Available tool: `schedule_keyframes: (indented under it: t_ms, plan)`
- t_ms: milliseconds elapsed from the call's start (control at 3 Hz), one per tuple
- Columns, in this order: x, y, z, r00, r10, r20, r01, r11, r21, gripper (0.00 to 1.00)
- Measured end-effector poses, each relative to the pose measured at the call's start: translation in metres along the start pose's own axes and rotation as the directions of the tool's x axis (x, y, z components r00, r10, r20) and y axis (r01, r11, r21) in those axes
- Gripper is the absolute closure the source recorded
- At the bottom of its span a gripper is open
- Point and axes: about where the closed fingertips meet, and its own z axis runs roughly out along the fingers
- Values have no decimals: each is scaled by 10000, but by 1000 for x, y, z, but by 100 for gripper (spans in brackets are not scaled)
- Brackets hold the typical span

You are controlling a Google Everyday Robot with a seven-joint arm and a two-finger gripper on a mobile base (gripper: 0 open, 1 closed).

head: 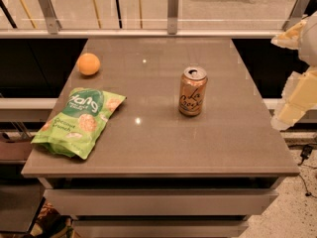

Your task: Knock orange can over

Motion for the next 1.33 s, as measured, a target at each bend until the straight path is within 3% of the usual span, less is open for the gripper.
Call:
schedule_keyframes:
  t_ms: [333,667,1000,1333]
  plan:
    - [8,-13,19,9893,53,1457,-90,9997,243,0]
    - [9,-31,44,9520,119,3059,-236,9991,348,0]
    - [9,-40,75,8962,694,4382,-717,9974,-112,0]
    - [4,-41,108,8393,1679,5170,-1395,9858,-937,0]
